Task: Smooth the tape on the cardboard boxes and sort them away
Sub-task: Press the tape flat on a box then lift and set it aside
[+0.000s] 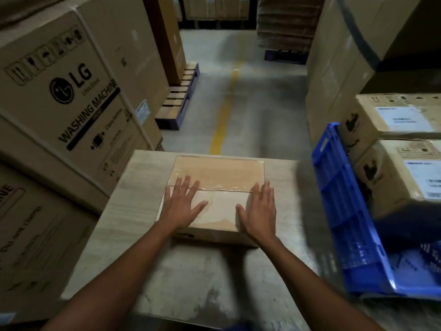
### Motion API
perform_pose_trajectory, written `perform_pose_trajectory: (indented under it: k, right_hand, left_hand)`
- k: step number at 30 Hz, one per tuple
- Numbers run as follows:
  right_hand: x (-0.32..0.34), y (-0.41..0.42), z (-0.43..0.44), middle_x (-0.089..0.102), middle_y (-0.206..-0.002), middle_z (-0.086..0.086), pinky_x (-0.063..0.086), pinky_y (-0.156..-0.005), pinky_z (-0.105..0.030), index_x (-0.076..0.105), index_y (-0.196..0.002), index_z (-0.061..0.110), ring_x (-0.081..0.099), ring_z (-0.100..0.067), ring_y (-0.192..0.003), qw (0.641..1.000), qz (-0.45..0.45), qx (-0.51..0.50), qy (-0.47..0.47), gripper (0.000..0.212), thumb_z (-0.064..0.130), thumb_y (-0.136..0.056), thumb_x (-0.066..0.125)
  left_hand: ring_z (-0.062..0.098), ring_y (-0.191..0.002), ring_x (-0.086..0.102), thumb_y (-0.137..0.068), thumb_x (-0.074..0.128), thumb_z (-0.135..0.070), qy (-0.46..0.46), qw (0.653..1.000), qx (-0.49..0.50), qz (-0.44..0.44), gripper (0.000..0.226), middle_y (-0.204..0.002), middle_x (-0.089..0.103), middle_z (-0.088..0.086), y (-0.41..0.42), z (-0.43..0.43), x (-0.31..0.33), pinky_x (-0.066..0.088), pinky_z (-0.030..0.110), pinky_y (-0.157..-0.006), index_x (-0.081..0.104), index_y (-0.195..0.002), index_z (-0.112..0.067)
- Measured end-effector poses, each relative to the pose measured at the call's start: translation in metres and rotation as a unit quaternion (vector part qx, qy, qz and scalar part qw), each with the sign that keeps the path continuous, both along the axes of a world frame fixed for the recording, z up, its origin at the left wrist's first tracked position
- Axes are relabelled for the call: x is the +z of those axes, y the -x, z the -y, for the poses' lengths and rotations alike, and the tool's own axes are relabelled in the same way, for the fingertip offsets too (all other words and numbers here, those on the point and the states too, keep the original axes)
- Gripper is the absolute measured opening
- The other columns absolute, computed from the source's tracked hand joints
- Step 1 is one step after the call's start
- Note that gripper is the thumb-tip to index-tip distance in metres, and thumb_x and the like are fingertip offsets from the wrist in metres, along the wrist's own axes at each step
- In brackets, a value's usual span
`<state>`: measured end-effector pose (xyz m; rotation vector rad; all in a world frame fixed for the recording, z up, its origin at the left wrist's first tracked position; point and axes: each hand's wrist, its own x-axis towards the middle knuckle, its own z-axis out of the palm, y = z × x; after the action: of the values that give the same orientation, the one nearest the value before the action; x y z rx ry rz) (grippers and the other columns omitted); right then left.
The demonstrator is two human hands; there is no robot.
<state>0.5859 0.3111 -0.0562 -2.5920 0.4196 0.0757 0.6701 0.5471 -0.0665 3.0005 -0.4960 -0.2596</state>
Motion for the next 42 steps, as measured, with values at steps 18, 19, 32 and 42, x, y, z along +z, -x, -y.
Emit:
perform_pose_trajectory:
  k: [18, 19, 32, 42]
  right_hand:
    - [-0.007, -0.164, -0.189, 0.012, -0.168, -0.01, 0.021, -0.122, -0.052, 0.027, -0.159, 0.016, 0.002, -0.033, -0.155, 0.982, -0.014, 0.146, 0.12, 0.086, 0.069, -0.093, 0.01]
    - [-0.007, -0.172, -0.196, 0.012, -0.168, -0.01, 0.022, -0.122, -0.052, 0.027, -0.159, 0.017, 0.003, -0.033, -0.156, 0.982, -0.014, 0.145, 0.119, 0.086, 0.069, -0.093, 0.01]
    - [-0.015, -0.215, -0.22, 0.009, -0.169, -0.007, 0.021, -0.123, -0.051, 0.019, -0.16, 0.022, -0.001, -0.03, -0.156, 0.975, -0.022, 0.152, 0.158, 0.078, 0.068, -0.098, 0.013]
    - [0.027, -0.189, -0.211, -0.004, -0.169, -0.004, 0.016, -0.125, -0.049, 0.012, -0.161, 0.025, -0.004, -0.024, -0.156, 0.989, 0.033, 0.115, 0.091, 0.09, 0.077, -0.088, 0.009]
  left_hand:
    - [0.012, -0.152, -0.014, -0.088, 0.003, -0.075, 0.009, 0.999, -0.051, 0.014, 0.083, -0.167, -0.01, -0.006, -0.174, -0.221, -0.009, -0.011, 0.04, -0.12, 0.005, -0.16, -0.033]
    - [0.012, -0.153, -0.014, -0.089, 0.003, -0.075, 0.011, 0.999, -0.051, 0.017, 0.082, -0.168, -0.008, -0.006, -0.182, -0.229, -0.01, -0.01, 0.042, -0.121, 0.006, -0.16, -0.033]
    - [0.016, -0.153, -0.013, -0.09, 0.001, -0.072, 0.021, 0.998, -0.045, 0.032, 0.08, -0.167, -0.01, -0.003, -0.218, -0.253, -0.012, -0.004, 0.052, -0.123, 0.004, -0.159, -0.033]
    - [0.017, -0.153, -0.016, -0.095, 0.005, -0.069, 0.088, 0.989, -0.083, 0.086, 0.077, -0.167, -0.013, 0.001, -0.199, -0.21, 0.029, -0.008, 0.055, -0.122, 0.006, -0.16, -0.027]
